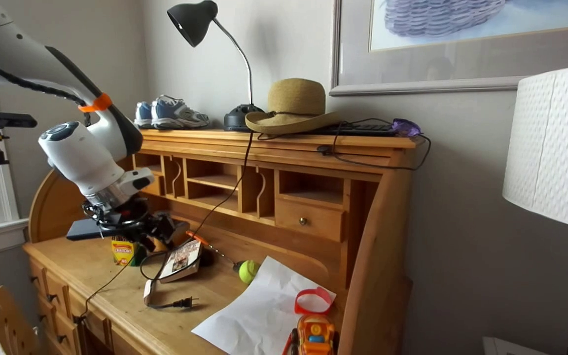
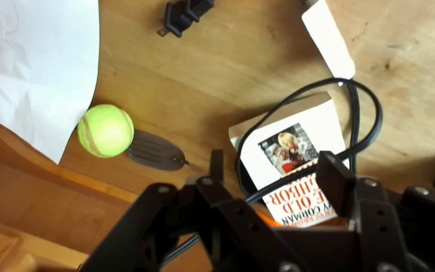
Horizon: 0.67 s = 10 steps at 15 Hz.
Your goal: Put the cable on the top
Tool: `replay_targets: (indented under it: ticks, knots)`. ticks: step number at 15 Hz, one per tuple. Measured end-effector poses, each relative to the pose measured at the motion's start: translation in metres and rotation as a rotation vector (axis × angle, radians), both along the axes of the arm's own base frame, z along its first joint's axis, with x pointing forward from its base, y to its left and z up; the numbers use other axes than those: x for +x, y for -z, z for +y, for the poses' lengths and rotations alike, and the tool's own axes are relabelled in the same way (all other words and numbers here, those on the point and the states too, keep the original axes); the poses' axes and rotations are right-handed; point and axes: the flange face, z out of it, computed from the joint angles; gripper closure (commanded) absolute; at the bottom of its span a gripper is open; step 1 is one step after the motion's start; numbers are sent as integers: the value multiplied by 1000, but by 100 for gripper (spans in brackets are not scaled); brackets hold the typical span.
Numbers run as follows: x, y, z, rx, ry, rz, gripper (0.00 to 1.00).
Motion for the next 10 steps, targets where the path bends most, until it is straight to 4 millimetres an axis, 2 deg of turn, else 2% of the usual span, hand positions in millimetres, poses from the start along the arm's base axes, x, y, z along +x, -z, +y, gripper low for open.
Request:
replay_targets:
  ticks: [1,4,7,10]
  knots:
    - [3,8,4,-26,3,25,0]
    - [16,32,12,-86,-21,78,0]
    - [14,58,18,-146,-33,156,0]
    - [21,51,21,-224,-44,149,0]
